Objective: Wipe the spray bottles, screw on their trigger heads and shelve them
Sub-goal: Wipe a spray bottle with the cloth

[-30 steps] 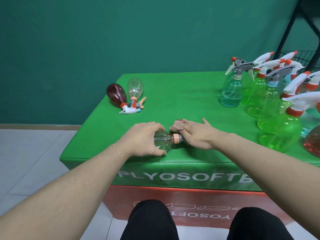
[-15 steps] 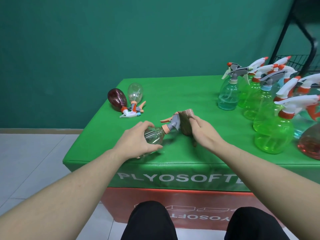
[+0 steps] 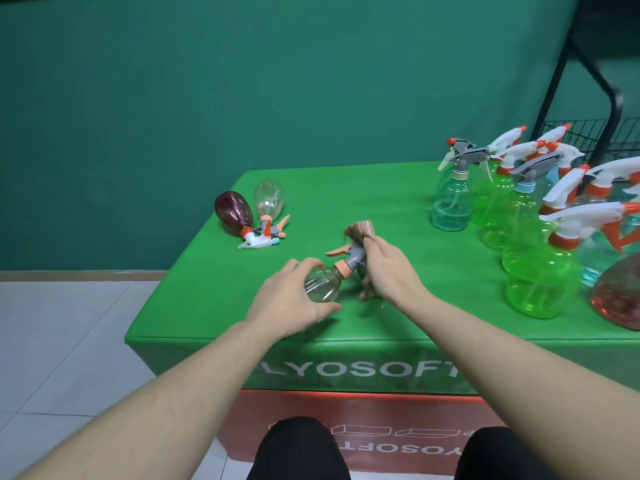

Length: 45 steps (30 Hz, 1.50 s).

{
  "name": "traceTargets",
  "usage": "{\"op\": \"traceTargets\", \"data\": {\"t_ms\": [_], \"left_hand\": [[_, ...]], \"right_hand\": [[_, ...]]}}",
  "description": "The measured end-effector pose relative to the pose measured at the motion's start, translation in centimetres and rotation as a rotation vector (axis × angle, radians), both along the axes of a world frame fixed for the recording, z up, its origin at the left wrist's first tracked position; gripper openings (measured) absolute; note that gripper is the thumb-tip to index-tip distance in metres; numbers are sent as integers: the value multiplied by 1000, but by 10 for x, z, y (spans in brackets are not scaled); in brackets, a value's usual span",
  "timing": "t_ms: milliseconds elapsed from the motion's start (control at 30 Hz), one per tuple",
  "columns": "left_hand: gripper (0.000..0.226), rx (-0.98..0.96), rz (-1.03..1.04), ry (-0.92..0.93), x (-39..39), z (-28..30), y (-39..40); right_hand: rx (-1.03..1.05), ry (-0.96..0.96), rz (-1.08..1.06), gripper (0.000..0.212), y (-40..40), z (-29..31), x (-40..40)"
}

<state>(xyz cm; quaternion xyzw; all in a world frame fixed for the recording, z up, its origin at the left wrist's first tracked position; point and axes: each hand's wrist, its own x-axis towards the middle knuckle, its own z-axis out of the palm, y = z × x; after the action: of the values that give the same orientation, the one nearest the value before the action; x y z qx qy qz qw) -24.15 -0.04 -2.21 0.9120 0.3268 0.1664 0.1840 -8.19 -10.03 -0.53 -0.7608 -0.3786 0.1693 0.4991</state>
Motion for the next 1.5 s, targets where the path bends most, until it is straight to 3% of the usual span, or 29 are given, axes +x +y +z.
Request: {"op": "traceTargets", "data": {"t_ms": [400, 600, 733, 800, 967, 1100, 1200, 1400, 1500], "left_hand": [[76, 4, 68, 48, 13, -1, 7], [75, -35, 90, -9, 11, -2, 7], [76, -74, 101, -88, 3, -2, 6], [73, -142, 99, -156, 2, -3, 6], [61, -527, 97, -393, 4, -2, 8], [64, -750, 91, -493, 11, -6, 6], [78, -853, 78, -549, 17, -14, 7], [61, -994, 8, -656, 30, -31, 10], [64, -1077, 23, -750, 36, -40, 14]], "right_hand": [[82, -178, 49, 41, -35, -25, -23], [114, -108, 26, 41, -28, -21, -31], [56, 36, 3, 36, -9, 1, -30], [38, 118, -24, 34, 1, 8, -27], [76, 328, -146, 36, 15, 5, -23], [65, 400, -197, 37, 16, 6, -20], [45, 390, -206, 42, 17, 8, -17], [-52, 231, -125, 36, 39, 0, -15], [-153, 112, -57, 32, 50, -6, -18]]}}
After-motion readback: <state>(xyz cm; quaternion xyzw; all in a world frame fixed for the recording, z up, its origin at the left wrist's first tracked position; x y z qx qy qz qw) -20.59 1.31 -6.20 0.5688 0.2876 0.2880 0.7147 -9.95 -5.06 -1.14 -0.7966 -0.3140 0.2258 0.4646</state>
